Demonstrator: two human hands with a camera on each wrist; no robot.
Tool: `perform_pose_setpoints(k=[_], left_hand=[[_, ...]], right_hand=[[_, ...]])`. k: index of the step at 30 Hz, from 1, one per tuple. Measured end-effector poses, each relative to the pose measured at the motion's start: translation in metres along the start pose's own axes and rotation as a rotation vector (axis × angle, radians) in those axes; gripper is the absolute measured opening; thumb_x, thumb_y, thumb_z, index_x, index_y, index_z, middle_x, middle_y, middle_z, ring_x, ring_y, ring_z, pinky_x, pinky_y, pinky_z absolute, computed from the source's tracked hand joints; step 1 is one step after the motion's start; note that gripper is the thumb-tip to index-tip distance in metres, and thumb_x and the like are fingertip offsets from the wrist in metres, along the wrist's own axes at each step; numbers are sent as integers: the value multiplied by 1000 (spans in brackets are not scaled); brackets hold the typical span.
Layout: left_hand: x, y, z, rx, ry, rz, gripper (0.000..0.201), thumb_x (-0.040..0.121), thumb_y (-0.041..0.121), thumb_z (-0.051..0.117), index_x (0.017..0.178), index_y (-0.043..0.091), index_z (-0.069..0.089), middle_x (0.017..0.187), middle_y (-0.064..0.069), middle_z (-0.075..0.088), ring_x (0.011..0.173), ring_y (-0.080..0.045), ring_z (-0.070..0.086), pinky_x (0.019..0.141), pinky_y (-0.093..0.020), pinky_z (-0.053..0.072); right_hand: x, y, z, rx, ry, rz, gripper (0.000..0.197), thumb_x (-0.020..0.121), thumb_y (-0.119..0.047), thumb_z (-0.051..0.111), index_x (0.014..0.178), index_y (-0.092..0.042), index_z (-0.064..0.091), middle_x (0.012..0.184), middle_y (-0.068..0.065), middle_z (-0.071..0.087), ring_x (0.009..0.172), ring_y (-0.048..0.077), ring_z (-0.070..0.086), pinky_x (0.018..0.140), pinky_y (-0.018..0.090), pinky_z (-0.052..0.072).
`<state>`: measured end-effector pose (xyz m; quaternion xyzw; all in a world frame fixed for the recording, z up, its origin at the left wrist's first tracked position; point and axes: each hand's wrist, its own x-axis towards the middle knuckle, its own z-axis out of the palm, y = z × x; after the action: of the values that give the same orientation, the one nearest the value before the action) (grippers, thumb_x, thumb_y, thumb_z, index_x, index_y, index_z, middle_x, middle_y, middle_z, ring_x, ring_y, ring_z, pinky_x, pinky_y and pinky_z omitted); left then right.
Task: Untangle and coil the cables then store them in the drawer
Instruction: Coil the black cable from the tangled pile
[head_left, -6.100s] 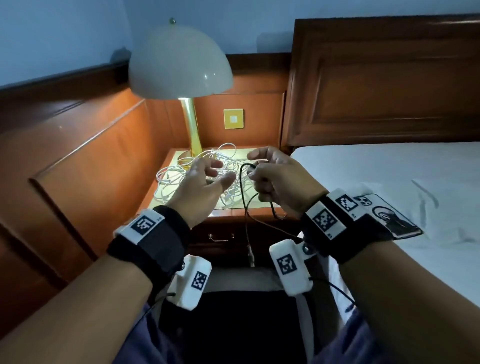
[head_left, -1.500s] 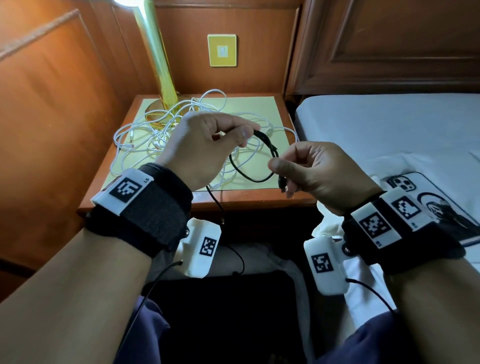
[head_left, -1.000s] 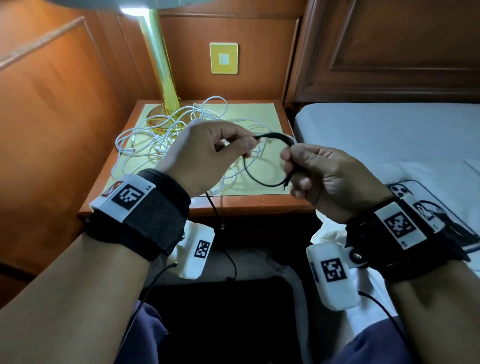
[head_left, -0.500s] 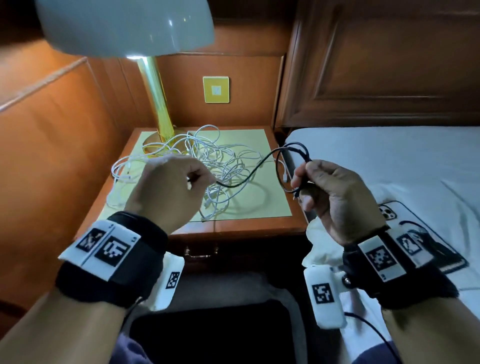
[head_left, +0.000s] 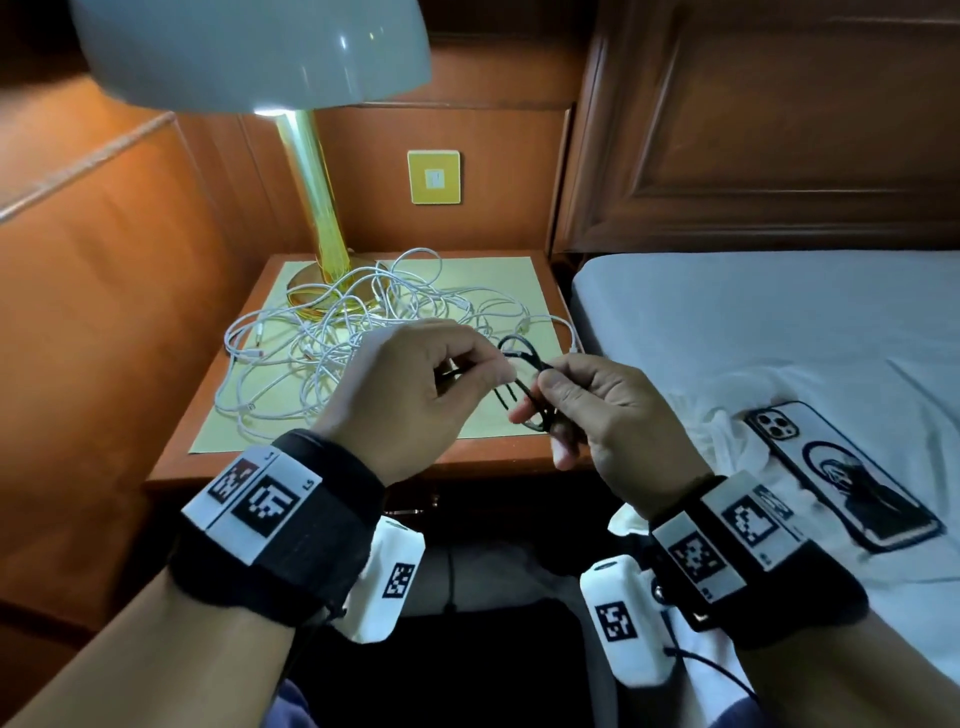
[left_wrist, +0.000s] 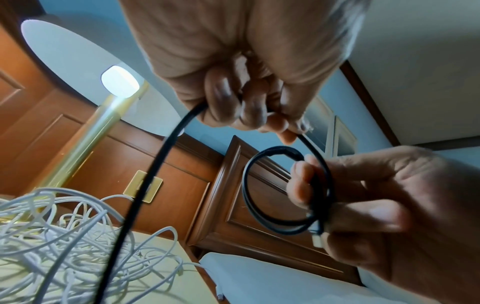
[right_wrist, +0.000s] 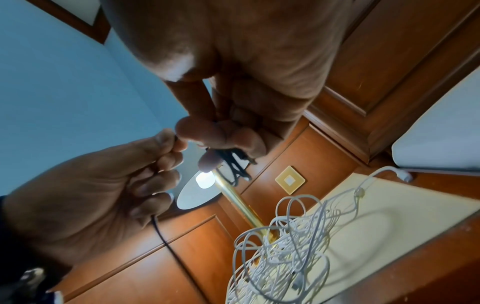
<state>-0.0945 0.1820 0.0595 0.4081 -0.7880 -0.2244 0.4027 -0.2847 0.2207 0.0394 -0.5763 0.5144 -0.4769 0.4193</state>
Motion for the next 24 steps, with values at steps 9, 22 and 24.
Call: perform_pose_setpoints(k=[9, 22, 24], left_hand=[[4, -13, 2, -2, 48, -93, 18, 91, 34, 71, 100, 20, 67, 86, 14, 64, 63, 1, 51, 63, -16, 42], [3, -7, 9, -157, -131, -146, 10, 99, 28, 61, 90, 23, 58, 59, -1, 54, 51, -20, 42, 52, -35, 38], [3, -7, 9, -185, -130, -166, 10, 100, 25, 58, 92, 23, 54, 61, 1, 55, 50, -14, 38, 51, -30, 34]], right_hand=[[-2, -11, 9, 363, -114, 232, 28, 105, -18, 37, 84, -6, 51, 63, 5, 44, 38, 2, 36, 52, 28, 29], [-2, -5, 13, 146, -172, 152, 37, 97, -41, 44, 92, -8, 59, 59, -1, 39, 48, 12, 32, 49, 27, 37], [-2, -3, 12, 125, -145, 148, 34, 103, -34, 41, 87, -9, 56, 59, -2, 38, 51, 13, 33, 49, 27, 36]])
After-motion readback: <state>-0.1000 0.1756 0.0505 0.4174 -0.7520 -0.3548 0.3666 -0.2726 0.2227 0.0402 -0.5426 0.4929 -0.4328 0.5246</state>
